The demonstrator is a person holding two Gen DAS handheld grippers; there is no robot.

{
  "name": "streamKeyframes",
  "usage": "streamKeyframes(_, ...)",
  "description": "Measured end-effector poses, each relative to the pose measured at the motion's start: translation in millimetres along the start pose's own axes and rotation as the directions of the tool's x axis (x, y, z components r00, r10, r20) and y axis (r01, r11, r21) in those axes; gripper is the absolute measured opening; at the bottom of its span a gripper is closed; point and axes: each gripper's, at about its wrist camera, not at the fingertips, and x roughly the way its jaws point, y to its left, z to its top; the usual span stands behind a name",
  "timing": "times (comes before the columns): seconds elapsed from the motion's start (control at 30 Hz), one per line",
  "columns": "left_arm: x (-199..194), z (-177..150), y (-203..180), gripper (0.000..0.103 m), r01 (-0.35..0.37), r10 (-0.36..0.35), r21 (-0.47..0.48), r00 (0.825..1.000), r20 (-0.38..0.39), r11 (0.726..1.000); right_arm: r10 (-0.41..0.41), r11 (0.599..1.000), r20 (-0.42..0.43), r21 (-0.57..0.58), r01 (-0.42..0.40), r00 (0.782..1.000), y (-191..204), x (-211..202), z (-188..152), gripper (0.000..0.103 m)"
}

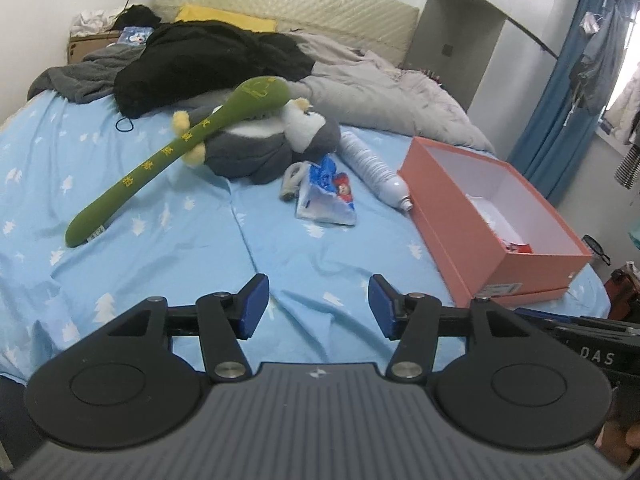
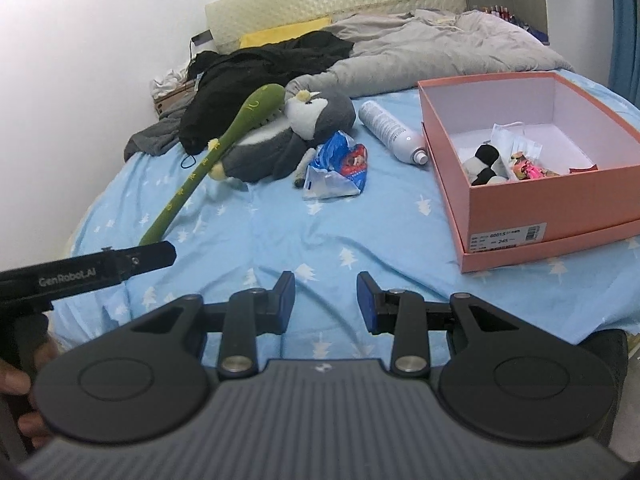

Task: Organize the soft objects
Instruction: 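Move both open tools back toward the snack bag and white hair tie, then grasp the white rope hair tie with the left tool while the right tool grasps the blue snack bag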

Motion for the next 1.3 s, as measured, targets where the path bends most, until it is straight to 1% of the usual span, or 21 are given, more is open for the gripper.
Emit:
streamKeyframes(0.03, 7, 2, 2, 0.061, -0.005, 0.005, -0.002, 1.000, -0.003, 1.000, 0.000, 1.000, -0.006, 0.001, 0.000, 1.000, -1, 4, 2, 0.038)
streamKeyframes(0.07, 12, 4, 4, 0.061, -0.008, 0.008, -0.002, 1.000, -0.004, 1.000, 0.001, 1.000, -0.011, 0.000, -0.001, 1.000, -1, 8, 3, 0.041)
streamKeyframes(0.1, 19, 6, 5, 0.061, -0.009, 0.009, -0.001, 1.000, -0.006, 1.000, 0.001, 1.000, -0.015, -0.001, -0.001, 1.000, -2, 13, 5, 0.048)
streamKeyframes(0.17, 34, 11, 9, 0.061, -0.004, 0.004, -0.006, 1.000, -0.012, 1.000, 0.004, 1.000, -0.017, -0.004, -0.004, 1.000, -2, 23, 10, 0.055)
streamKeyframes(0.53, 138, 42, 29, 0.061, 0.008, -0.010, -0.023, 0.998, -0.068, 1.000, 0.027, 0.999, -0.073, -0.038, -0.029, 0.997, -5, 105, 37, 0.055)
streamKeyframes(0.63, 168, 51, 35, 0.061, 0.015, -0.017, -0.032, 0.996, -0.085, 0.999, 0.034, 0.998, -0.075, -0.053, -0.038, 0.997, -4, 127, 46, 0.055)
streamKeyframes(0.97, 247, 82, 58, 0.061, 0.043, -0.051, -0.084, 0.994, -0.093, 0.996, 0.038, 0.995, -0.090, -0.084, -0.046, 0.995, -6, 203, 77, 0.055)
streamKeyframes(1.1, 277, 93, 67, 0.061, 0.073, -0.084, -0.105, 0.992, -0.096, 0.992, 0.037, 0.995, -0.094, -0.091, -0.045, 0.995, -9, 234, 88, 0.055)
streamKeyframes(1.2, 296, 99, 72, 0.061, 0.083, -0.093, -0.101, 0.991, -0.097, 0.991, 0.035, 0.993, -0.090, -0.106, -0.045, 0.995, -9, 255, 95, 0.055)
streamKeyframes(1.3, 313, 104, 75, 0.061, 0.091, -0.098, -0.077, 0.991, -0.090, 0.993, 0.035, 0.991, -0.089, -0.128, -0.047, 0.995, -8, 273, 103, 0.055)
